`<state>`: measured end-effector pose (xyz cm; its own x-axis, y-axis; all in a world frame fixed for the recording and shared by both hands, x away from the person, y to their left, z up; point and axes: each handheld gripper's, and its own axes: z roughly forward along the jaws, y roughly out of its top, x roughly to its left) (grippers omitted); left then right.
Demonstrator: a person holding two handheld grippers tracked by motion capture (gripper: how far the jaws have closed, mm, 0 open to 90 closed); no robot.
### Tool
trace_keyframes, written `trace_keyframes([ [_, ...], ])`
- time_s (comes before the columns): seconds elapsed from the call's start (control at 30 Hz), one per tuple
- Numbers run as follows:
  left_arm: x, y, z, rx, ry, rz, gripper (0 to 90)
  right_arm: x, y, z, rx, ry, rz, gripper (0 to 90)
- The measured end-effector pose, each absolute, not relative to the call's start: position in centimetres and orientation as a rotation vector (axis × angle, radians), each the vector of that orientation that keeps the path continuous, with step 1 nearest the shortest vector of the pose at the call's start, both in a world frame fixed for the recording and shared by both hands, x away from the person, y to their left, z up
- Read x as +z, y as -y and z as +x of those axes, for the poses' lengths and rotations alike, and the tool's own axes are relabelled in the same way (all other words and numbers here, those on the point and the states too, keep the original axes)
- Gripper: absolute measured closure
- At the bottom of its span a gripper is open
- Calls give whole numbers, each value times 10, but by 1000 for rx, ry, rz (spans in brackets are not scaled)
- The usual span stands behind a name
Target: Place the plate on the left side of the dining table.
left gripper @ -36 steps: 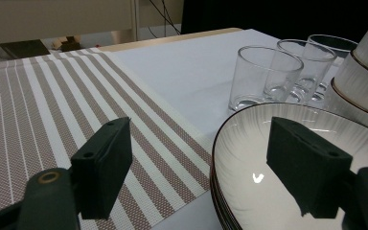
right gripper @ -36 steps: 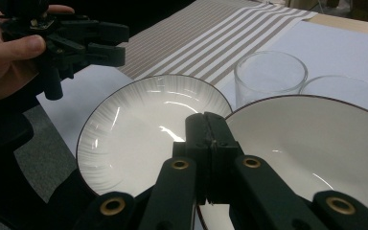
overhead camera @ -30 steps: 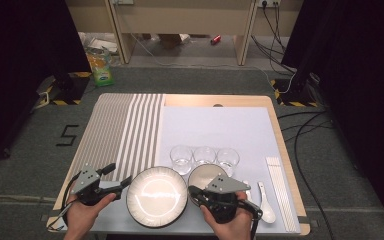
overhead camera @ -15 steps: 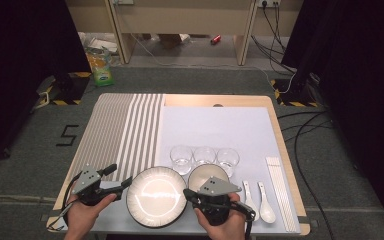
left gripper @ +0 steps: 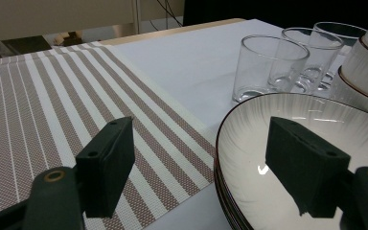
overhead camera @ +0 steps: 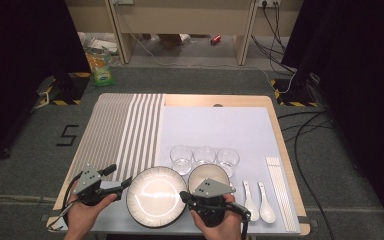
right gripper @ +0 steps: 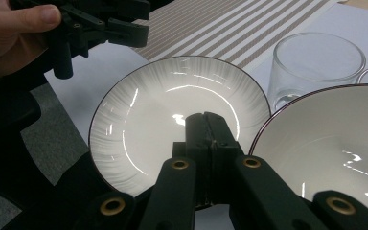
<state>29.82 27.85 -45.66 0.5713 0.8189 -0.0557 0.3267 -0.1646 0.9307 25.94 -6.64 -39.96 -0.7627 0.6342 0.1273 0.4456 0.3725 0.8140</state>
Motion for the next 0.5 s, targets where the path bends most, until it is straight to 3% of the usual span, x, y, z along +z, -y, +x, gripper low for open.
trace_keyframes([
  [0.5, -463, -279, 301, 538, -977, 1773, 257, -406, 60, 261, 1321, -2442, 959, 897],
])
